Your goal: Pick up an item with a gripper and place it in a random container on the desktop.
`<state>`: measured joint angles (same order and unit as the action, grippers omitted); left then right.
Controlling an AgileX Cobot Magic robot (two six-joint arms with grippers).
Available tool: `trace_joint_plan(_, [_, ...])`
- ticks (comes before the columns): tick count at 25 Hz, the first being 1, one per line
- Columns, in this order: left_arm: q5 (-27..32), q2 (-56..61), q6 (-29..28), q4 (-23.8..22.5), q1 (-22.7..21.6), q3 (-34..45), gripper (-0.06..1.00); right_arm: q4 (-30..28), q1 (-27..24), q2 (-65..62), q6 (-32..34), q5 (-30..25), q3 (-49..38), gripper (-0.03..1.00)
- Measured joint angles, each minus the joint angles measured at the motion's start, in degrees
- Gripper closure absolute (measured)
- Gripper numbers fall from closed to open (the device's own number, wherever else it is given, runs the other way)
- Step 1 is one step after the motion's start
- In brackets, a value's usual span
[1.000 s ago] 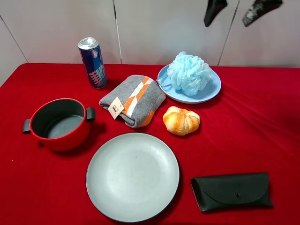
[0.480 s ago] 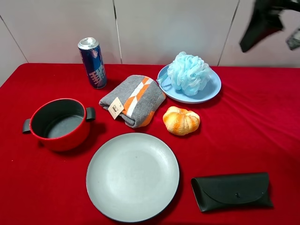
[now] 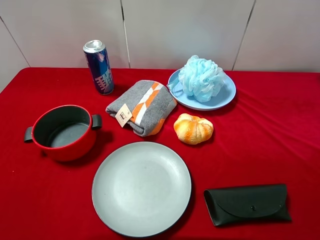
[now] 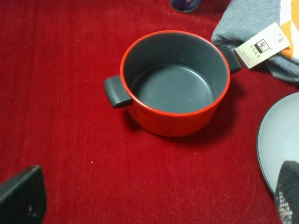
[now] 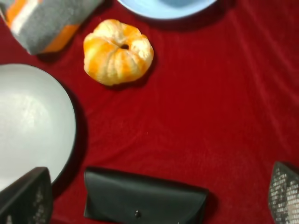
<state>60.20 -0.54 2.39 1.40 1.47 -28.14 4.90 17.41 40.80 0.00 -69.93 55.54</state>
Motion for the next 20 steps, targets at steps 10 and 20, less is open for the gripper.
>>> trace_joint_plan(10, [0.00, 0.00, 0.00, 0.00, 0.00, 0.00, -0.03, 0.47, -8.91, -24.77, 0.00, 0.42, -9.65, 0.28])
trace_joint_plan(20, [0.00, 0.00, 0.00, 0.00, 0.00, 0.00, -0.03, 0.41, -17.41, -40.29, 0.00, 8.23, -22.68, 0.28])
